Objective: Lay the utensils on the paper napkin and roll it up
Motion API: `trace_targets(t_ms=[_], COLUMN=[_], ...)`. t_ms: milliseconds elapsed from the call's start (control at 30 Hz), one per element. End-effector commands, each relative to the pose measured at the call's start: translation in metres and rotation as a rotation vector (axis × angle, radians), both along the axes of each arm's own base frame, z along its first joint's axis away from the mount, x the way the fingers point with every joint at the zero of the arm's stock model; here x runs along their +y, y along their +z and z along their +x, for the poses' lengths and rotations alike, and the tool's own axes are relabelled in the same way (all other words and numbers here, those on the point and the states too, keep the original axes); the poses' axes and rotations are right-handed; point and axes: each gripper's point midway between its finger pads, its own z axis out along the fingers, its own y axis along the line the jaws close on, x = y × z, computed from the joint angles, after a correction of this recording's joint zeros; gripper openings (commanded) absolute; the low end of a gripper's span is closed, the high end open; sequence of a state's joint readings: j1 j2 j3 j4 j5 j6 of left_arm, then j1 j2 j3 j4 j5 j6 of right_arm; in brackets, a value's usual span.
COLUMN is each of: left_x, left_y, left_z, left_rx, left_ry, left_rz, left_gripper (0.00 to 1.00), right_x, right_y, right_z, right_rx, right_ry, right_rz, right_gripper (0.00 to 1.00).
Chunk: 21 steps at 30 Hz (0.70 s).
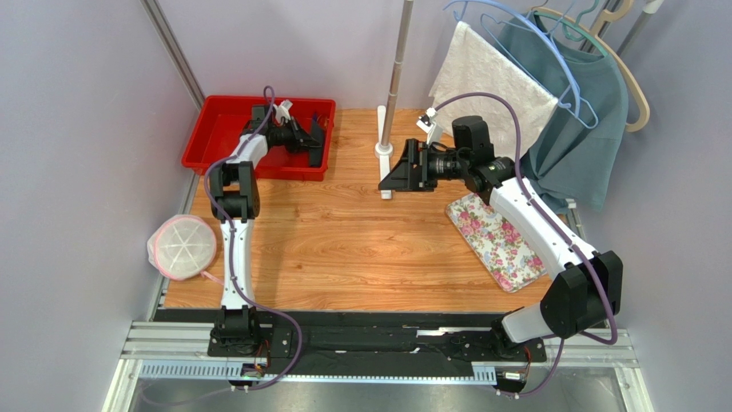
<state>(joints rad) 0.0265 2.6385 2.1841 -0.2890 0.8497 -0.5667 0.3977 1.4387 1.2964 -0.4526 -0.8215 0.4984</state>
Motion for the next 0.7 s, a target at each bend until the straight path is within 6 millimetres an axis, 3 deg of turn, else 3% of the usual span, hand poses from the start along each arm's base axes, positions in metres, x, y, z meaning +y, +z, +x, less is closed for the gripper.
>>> trace_targets(t_ms=[0,100,267,500,667], left_x=[0.001,0.002,0.007,0.016,0.022], left_y=[0.006,0.005,0.006,0.004,0.011], left_z=[0.006,0.004,0.002,0.000,-0.002], left_rx=[-0.022,-0.002,0.012,0.015,-0.006], left_ry=[0.008,0.021,0.028,0.048,0.053], left_rz=[0.031,0.040,0.076,0.157,0.204], left_gripper=[0.07,0.17,0.22,0.39,0.41], right_x=[0.002,0.002,0.003,0.005,0.005], right_y=[0.020,0.022,0.022,0.024,0.025], right_z=[0.009,0.011,0.013,0.013,0.013], right_rx=[-0.065,-0.063,-0.054,-0.041,-0.036], right_ry=[0.001,-0.002,-0.003,0.002,0.005], right_rz=[0.023,0.025,0.024,0.033,0.038], right_gripper=[0.92,0.92,0.92,0.93,0.93])
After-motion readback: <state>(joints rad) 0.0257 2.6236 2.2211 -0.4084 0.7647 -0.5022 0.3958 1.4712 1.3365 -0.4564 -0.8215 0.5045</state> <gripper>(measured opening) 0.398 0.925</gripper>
